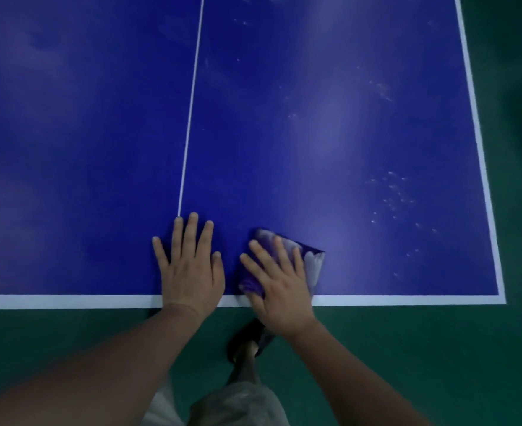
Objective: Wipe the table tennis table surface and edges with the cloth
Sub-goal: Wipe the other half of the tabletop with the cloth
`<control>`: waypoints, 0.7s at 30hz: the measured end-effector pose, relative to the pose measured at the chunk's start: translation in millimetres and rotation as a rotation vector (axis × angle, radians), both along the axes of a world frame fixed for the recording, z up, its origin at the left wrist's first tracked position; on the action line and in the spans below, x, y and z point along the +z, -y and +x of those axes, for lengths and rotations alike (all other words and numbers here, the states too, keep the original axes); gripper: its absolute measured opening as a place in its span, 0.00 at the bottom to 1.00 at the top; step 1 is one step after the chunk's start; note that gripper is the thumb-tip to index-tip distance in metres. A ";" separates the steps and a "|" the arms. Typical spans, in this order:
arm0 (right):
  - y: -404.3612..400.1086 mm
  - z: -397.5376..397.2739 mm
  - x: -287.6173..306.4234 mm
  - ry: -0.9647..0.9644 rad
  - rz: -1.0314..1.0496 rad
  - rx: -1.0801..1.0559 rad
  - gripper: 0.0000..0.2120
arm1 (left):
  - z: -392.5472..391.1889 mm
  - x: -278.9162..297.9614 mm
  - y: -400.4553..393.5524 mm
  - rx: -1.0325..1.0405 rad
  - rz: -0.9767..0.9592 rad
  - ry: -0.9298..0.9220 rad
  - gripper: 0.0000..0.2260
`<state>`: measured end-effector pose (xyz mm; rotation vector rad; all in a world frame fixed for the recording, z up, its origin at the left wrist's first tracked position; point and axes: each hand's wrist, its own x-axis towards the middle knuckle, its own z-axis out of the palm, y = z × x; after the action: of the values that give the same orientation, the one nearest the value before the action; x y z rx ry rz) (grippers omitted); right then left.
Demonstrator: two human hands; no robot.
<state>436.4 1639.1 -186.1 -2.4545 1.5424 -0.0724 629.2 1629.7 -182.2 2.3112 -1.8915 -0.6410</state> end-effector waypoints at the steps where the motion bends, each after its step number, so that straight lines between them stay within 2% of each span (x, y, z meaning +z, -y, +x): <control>1: 7.2 -21.3 2.7 -0.023 0.013 -0.057 0.28 | -12.4 -0.7 0.6 0.033 0.020 0.002 0.27; 4: 57.4 -53.1 6.8 -0.070 0.086 -0.295 0.27 | -37.0 -2.7 7.2 0.165 0.034 0.034 0.29; 7: 102.2 -21.7 2.6 -0.035 0.087 -0.440 0.30 | -42.8 -7.4 6.9 0.192 0.013 0.107 0.30; 11: 97.2 29.1 -2.1 0.012 0.045 -0.273 0.28 | -43.6 -9.8 6.2 0.177 0.004 0.144 0.30; 15: 50.5 -2.7 -2.6 0.005 0.030 -0.054 0.28 | -43.1 -13.4 6.0 0.180 -0.012 0.181 0.30; 18: 43.0 -48.8 -1.0 -0.050 0.037 -0.077 0.28 | -41.2 -15.6 4.2 0.175 -0.029 0.161 0.30; 21: 80.9 -41.2 3.5 -0.045 0.064 -0.301 0.27 | -42.2 -16.0 4.9 0.173 -0.033 0.175 0.31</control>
<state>395.2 1558.2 -182.6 -2.1718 1.8909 -0.0203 587.0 1624.8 -198.2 2.5472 -1.7252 -0.3972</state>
